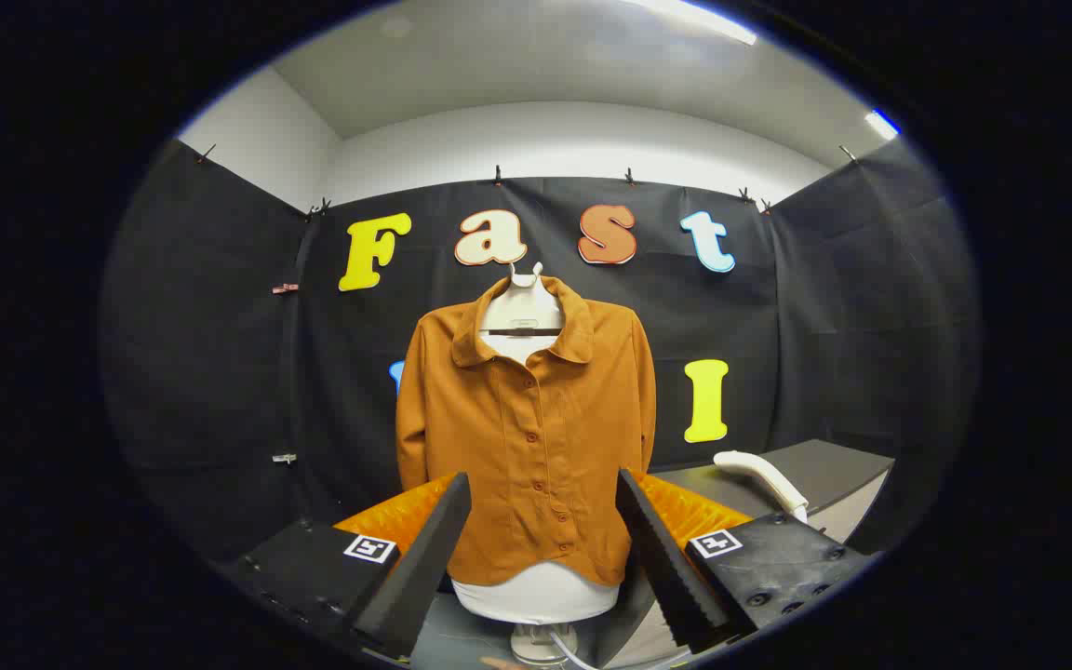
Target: Iron the clothes twice with a garment steamer, once on the left side and once on the right side.
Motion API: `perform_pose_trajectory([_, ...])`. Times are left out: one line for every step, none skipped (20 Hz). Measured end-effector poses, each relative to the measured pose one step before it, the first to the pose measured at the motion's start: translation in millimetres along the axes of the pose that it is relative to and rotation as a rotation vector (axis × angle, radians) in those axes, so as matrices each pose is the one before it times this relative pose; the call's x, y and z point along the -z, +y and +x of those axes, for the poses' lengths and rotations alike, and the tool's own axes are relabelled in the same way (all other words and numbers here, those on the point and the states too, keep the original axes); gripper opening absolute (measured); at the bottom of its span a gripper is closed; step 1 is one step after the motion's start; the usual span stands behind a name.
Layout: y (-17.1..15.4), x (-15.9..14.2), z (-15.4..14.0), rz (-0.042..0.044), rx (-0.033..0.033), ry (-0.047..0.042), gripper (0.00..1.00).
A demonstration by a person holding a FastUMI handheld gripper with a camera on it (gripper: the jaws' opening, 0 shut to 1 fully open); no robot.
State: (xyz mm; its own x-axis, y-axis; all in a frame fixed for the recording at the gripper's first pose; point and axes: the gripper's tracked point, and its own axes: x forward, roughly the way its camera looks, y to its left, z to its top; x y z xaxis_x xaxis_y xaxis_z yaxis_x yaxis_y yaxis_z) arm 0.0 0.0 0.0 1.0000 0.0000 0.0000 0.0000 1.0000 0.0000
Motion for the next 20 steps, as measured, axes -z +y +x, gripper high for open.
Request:
perform_pose_trajectory([0.38,0.35,0.04,0.00015,0.00065,0.00064,0.99])
perform_pose_trajectory([-0.34,2.49,0.75,-0.00233,-0.00083,0.00551,0.98])
perform_pose_trajectory([-0.93,1.59,0.94,-0.00324,0.00274,0.00758,0.98])
perform_pose_trajectory([-0.99,0.46,0.21,-0.00072,0.00135,0.00465,0.98])
perform_pose_trajectory([-0.24,0.19,-0.10,0.00179,-0.00034,0.00232,0.98])
perform_pose_trajectory([0.95,-0.92,-0.10,0.00228,-0.00155,0.00031,0.98])
perform_pose_trajectory([0.28,-0.73,0.03,0.00185,-0.00093,-0.00128,0.98])
perform_pose_trajectory([-0.94,-0.27,-0.46,0.00177,-0.00125,-0.00195,0.98])
perform_pose_trajectory([-0.27,-1.24,-0.01,0.00008,-0.00065,-0.00264,0.98])
perform_pose_trajectory([1.16,-1.55,-1.74,-0.00228,0.00001,-0.00190,0.98])
perform_pose_trajectory([0.24,0.56,-0.71,-0.00435,0.00113,0.00051,0.98])
perform_pose_trajectory([0.73,0.20,-0.19,-0.00327,-0.00047,0.00122,0.98])
perform_pose_trajectory([1.77,-0.39,-0.59,-0.00125,-0.00065,-0.00091,0.98])
perform_pose_trajectory([-0.72,-1.08,-0.39,0.00047,0.00170,-0.00241,0.98])
perform_pose_trajectory([-0.13,-0.70,-0.46,0.00137,0.00193,-0.00286,0.98])
perform_pose_trajectory([0.02,-0.87,-1.62,0.00104,0.00277,-0.00297,0.98])
perform_pose_trajectory([0.33,-0.76,-0.92,0.00051,0.00136,-0.00158,0.98])
perform_pose_trajectory([0.79,0.70,-0.35,-0.00197,0.00200,-0.00005,0.98])
perform_pose_trajectory([0.26,0.67,-0.16,-0.00289,0.00341,0.00328,0.98])
perform_pose_trajectory([1.42,0.83,1.64,-0.00085,0.00184,0.00480,0.98])
